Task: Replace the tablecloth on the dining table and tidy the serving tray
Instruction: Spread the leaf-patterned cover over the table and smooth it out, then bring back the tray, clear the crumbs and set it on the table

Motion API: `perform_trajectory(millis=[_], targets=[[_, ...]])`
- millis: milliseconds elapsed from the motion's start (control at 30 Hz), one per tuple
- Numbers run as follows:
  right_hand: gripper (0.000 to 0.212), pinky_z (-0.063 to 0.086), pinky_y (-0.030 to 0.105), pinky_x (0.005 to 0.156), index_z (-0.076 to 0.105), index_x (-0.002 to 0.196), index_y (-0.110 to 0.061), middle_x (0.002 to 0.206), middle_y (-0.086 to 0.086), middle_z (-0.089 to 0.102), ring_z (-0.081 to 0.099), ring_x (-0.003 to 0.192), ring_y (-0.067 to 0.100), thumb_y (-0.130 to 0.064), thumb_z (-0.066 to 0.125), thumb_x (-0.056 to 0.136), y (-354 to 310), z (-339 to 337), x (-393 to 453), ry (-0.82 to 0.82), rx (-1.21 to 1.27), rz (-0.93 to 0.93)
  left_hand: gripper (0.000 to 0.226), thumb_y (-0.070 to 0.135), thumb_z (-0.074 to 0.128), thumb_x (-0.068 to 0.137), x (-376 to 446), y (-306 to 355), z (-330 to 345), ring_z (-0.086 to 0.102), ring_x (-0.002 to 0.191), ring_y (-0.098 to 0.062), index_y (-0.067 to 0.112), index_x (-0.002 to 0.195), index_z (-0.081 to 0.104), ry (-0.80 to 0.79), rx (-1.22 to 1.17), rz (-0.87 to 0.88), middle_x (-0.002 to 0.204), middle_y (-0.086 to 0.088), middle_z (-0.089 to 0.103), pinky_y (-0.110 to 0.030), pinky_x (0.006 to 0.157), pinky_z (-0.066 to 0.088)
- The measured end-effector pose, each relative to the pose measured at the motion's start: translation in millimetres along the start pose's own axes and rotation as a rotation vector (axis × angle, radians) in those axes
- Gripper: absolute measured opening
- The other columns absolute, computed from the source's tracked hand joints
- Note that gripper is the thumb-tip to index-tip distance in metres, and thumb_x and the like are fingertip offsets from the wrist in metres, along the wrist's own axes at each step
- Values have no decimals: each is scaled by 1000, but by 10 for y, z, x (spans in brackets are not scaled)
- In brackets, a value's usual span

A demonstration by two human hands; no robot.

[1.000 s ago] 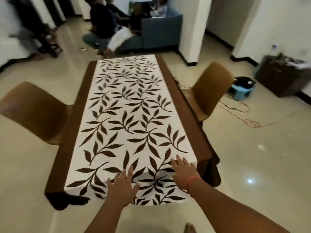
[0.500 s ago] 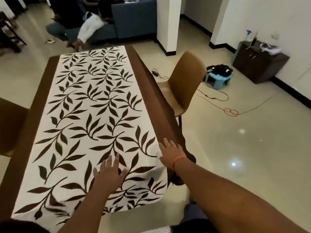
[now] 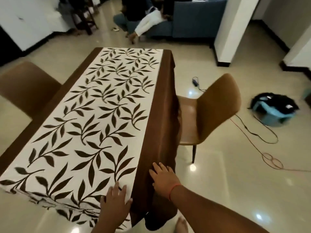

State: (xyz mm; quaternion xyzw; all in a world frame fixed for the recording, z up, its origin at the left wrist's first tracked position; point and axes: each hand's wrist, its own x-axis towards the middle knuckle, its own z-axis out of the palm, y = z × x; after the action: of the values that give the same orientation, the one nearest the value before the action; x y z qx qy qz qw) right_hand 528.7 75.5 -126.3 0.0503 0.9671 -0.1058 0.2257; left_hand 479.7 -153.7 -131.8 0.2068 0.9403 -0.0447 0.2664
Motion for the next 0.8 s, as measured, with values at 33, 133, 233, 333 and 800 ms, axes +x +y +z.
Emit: perform_trajectory(millis=[33,133,233,333,800], targets=[[59,17,55,119,24,155,-21,165,12,11,11,151,36,-32,46,101,-13,-43,16,9,-12,-17,69,63,32,95,-82,28,29,9,151,-26,36,156,14,8,-4,-22,165,-1,4,-55,118,21],[53,26,56,114,37,149,-18,158,16,28,24,146,38,-30,47,98,-43,-150,60,35,-85,-87,67,61,30,97,-231,112,111,7,151,-24,35,156,10,27,-17,-114,166,2,2,-57,118,16],[51,32,54,110,41,145,-19,152,14,36,33,139,36,-32,48,96,-110,-225,60,1,-151,-173,65,59,29,97,-502,201,127,11,151,-29,31,155,21,15,-115,-213,165,0,12,-62,115,16],[53,30,53,112,39,146,-21,156,11,31,30,142,33,-37,49,96,-193,-285,45,-31,-204,-278,69,61,34,86,-843,236,296,43,137,-37,24,142,52,100,-207,-309,150,-8,46,-71,99,38],[80,20,56,119,0,158,-32,166,8,-9,4,152,34,-71,26,93,-390,-208,-138,69,-537,-1141,81,70,23,89,-2577,1819,1049,5,151,-36,28,157,11,287,-551,-1331,166,-10,1,-66,115,9]])
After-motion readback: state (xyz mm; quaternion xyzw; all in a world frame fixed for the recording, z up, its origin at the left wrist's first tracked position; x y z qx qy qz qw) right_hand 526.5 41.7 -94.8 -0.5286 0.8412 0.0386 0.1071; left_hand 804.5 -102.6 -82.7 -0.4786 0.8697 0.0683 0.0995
